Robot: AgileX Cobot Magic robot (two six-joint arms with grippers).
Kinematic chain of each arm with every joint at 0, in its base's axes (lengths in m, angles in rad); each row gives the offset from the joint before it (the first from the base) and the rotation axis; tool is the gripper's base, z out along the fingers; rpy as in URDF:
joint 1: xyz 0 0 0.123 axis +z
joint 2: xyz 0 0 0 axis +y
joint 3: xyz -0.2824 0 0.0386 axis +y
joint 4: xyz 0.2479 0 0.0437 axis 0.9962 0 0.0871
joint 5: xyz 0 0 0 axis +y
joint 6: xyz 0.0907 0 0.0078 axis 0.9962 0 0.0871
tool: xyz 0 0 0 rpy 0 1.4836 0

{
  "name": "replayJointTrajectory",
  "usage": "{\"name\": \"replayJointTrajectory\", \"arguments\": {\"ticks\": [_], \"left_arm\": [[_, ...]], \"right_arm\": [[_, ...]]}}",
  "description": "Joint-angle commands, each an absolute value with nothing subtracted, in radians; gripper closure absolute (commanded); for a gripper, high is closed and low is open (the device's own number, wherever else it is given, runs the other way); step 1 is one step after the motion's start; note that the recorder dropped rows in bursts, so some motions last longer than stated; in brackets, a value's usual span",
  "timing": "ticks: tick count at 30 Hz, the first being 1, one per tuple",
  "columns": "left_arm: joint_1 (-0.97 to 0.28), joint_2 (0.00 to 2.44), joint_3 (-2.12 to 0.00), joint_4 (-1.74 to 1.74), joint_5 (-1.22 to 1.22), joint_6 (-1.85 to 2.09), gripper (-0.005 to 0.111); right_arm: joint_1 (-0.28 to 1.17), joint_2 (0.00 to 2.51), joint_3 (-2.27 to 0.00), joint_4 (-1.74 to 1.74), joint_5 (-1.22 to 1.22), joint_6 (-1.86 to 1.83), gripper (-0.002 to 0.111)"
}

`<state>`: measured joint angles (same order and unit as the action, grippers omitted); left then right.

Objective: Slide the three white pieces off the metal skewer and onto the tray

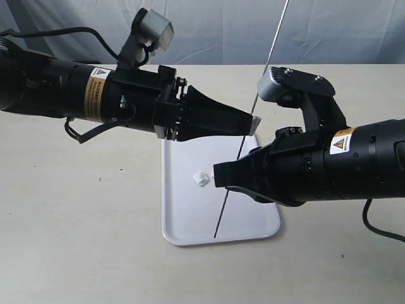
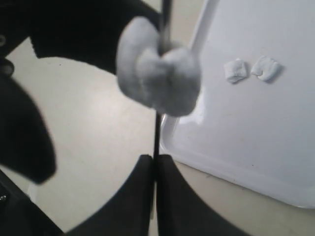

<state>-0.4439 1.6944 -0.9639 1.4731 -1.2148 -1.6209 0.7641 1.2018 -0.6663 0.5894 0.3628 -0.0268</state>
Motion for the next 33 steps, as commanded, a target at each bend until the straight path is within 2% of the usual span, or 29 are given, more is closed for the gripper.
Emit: {"name": "replayJointTrajectory", "arguments": {"ticks": [1,10,16,19,33], "left_arm": [[-0.450,1.687,-0.967,1.462,-1.221,-1.615,0.064],[-0.450,1.687,-0.967,1.466,-1.221,-1.615,0.066],[-0.450,1.687,-0.967,1.466,-1.221,-1.609,0.089],[-0.450,1.687,-0.967,1.466,-1.221,-1.590,0.095],[-0.450,1.687,-0.967,1.492,-1.187,-1.590,0.096]], "right_arm": [[0.758,1.202,-0.673,0.595,0.363,-0.045,0.109],[0.758,1.202,-0.673,0.596,0.370,-0.051,0.109],[0.758,1.202,-0.673,0.596,0.371,-0.051,0.109],[0.758,1.202,-0.673,0.596,0.372,-0.051,0.109],[0.758,1.200,-0.673,0.596,0.382,-0.059,0.109]]}}
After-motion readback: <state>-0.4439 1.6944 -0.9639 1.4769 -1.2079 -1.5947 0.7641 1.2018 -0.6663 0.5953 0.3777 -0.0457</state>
